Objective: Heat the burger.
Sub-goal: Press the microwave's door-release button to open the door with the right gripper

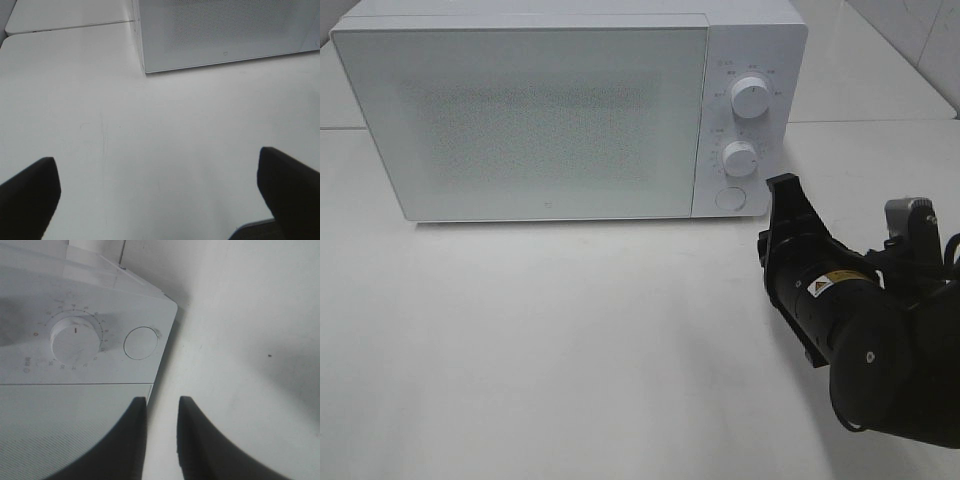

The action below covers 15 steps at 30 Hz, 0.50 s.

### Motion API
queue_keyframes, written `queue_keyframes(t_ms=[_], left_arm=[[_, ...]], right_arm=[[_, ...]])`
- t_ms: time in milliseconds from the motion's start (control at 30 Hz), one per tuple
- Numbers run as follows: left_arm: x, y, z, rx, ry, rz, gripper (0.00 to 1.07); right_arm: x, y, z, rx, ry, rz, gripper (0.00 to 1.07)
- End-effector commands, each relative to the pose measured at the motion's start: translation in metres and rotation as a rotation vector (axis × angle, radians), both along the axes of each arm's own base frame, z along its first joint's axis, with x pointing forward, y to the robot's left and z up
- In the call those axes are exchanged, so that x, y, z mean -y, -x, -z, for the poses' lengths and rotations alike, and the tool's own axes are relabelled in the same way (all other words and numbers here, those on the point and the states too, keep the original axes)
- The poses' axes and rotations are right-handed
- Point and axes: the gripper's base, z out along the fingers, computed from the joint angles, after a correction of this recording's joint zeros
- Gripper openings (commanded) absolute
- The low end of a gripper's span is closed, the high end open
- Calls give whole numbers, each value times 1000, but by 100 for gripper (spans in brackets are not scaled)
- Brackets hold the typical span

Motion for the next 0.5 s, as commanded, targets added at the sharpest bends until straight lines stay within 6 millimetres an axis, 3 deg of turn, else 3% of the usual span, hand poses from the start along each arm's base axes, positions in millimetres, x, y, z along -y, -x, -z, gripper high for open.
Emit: queue_keyframes(t_ms=[33,200,500], left_arm=[[0,2,-1,31,11,-5,100],[0,2,-1,31,11,-5,100],[0,2,-1,31,11,-5,100]], right_arm=[[-4,-1,-2,1,-147,57,14],[-4,-1,-2,1,-190,77,0],[-1,-3,-2,9,-189,91,0]])
